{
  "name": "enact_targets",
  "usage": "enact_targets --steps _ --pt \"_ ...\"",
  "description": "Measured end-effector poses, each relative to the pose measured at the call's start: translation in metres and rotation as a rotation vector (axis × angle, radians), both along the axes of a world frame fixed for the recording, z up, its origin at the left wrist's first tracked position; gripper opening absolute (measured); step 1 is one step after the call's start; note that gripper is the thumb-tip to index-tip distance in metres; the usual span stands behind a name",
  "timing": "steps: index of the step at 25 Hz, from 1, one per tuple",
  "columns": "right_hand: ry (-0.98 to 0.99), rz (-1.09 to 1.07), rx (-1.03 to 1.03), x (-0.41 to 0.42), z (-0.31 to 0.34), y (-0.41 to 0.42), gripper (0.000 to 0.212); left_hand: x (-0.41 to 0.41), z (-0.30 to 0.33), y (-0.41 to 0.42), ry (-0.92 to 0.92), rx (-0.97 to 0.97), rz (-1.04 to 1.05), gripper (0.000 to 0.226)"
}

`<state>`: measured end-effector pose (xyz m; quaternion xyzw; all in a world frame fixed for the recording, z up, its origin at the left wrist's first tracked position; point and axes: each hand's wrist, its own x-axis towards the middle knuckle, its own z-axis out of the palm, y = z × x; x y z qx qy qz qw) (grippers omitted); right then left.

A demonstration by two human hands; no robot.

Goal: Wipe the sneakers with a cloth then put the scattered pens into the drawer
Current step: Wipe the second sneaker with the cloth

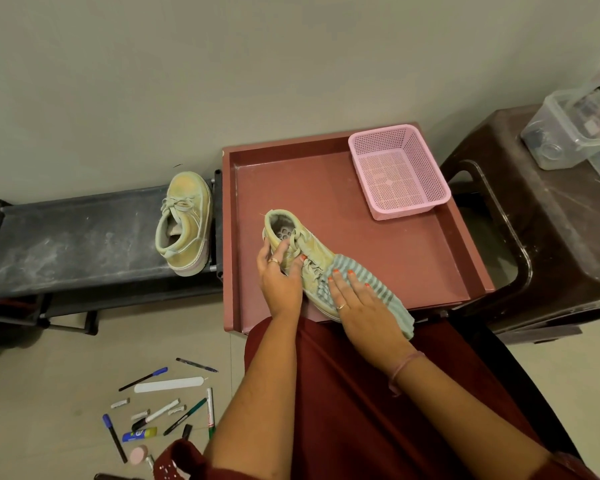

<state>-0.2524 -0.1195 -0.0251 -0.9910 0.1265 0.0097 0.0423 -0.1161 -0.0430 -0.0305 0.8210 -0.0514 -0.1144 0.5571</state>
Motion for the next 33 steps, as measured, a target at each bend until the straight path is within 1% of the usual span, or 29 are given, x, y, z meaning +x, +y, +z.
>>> enact_targets --steps 2,4,6,8,11,13,17,19,21,24,26,27,29,33 --pt "0.0 0.064 -0.003 -0.011 0.0 0.002 0.055 0.0 0.0 0.0 -0.007 0.005 -0.001 0.041" --pt "-0.016 0.178 -0.037 -0.041 0.002 -0.001 0.054 0.001 -0.002 0.001 -0.005 0.004 0.004 0.042" --pt "-0.044 0.217 -0.043 -0.06 0.005 -0.01 0.055 0.0 -0.002 0.001 0.002 -0.002 0.003 0.042" --pt "-0.082 0.169 -0.038 -0.053 0.004 -0.015 0.056 0.0 0.0 0.0 -0.006 0.005 0.002 0.042" --pt "-0.143 0.076 -0.032 -0.014 -0.003 -0.001 0.056 0.0 -0.001 0.0 -0.006 0.008 0.001 0.042" --pt "-0.16 0.067 -0.021 -0.004 -0.006 0.005 0.056 0.0 -0.003 0.001 -0.008 0.009 0.002 0.042" --pt "-0.107 0.213 -0.071 -0.044 -0.003 -0.003 0.053 0.0 0.0 0.001 0.004 0.008 0.005 0.042" --pt "-0.109 0.241 -0.069 -0.062 0.001 -0.01 0.054 -0.002 0.002 0.0 0.007 -0.003 0.004 0.042" --pt "-0.117 0.191 -0.036 -0.058 0.001 -0.013 0.056 -0.002 0.003 0.001 -0.003 -0.004 -0.002 0.042" --pt "-0.121 0.063 -0.007 -0.022 0.0 -0.008 0.057 -0.001 0.002 0.0 -0.006 0.005 -0.003 0.042" --pt "-0.106 0.021 0.02 -0.003 0.001 -0.004 0.058 -0.001 0.0 0.0 -0.021 -0.003 -0.002 0.042" --pt "-0.097 0.018 0.022 -0.001 0.0 -0.003 0.059 0.0 -0.001 0.001 -0.024 -0.006 0.001 0.042" --pt "-0.103 0.044 -0.001 -0.011 0.006 -0.004 0.053 0.0 0.0 0.001 -0.015 -0.007 0.004 0.042" --pt "-0.104 0.094 -0.031 -0.04 0.014 -0.005 0.055 -0.002 0.0 0.0 -0.019 -0.009 -0.001 0.042"
